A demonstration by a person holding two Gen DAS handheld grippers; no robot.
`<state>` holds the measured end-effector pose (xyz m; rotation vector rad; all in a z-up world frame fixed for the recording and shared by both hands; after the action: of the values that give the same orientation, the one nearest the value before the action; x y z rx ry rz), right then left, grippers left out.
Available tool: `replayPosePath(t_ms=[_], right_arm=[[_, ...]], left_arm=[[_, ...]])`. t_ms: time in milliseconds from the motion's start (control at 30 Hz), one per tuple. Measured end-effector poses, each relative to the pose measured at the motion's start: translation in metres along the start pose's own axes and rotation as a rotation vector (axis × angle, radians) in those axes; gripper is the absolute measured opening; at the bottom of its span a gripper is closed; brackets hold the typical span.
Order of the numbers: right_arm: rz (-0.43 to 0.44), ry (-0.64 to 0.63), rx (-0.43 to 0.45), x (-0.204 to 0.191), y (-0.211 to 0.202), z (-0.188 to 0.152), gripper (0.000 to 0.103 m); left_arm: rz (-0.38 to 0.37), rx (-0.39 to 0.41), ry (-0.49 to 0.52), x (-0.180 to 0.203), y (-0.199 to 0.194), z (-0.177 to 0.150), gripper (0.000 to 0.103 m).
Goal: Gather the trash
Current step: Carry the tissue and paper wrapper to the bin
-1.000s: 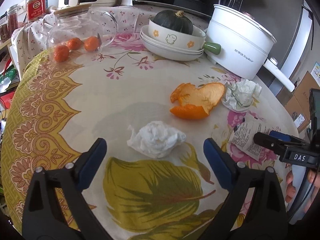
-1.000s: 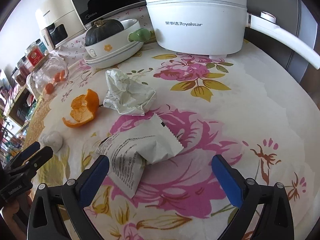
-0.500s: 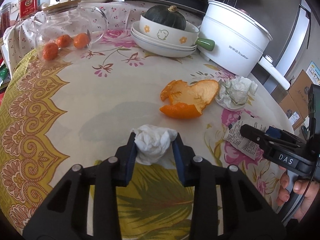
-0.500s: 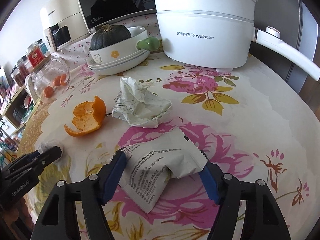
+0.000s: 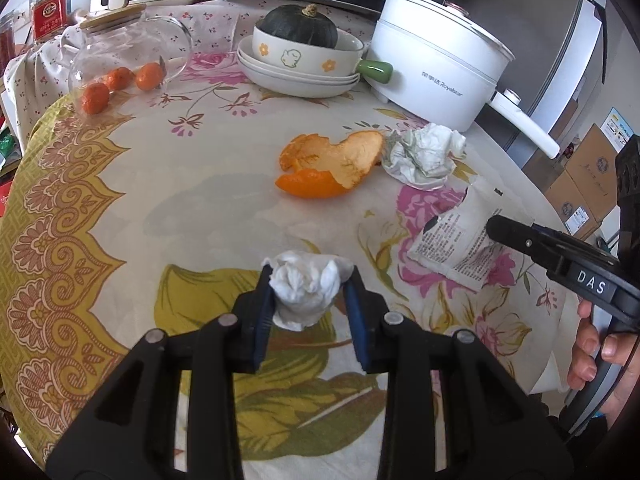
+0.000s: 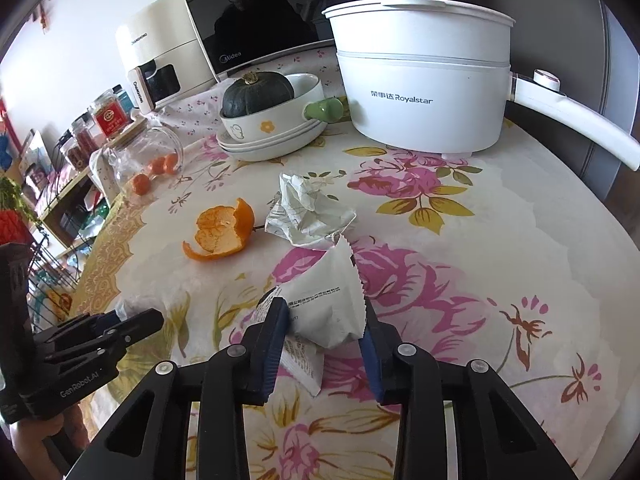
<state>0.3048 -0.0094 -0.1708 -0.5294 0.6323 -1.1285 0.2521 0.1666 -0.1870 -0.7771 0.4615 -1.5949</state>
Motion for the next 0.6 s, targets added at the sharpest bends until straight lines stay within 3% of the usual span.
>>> replayPosePath(t_ms=[167,600], right_arm=[[0.022,-0.01,0.007,0.004,-0.021,-0.002,0.025],[0.024,-0.036,0.063,0.03,-0.087,0.002,0.025]], left_arm=[[-0.016,0.014,0.019,0.016,-0.016,0.005,0.035],[-0.059,0.034,0.057,0.065,-0.051,0.012,0.035]])
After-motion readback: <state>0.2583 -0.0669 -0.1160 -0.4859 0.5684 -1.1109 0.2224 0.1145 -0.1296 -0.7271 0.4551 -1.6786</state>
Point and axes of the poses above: each gripper's, at about its wrist camera, not at the fingertips, and y roughly the way its jaws point, x to its right, z to its top, the point moved 6 cm from there along y, roughly the way its jaws point, and after that the axes turned 7 degrees about x, right-handed, at the moved point
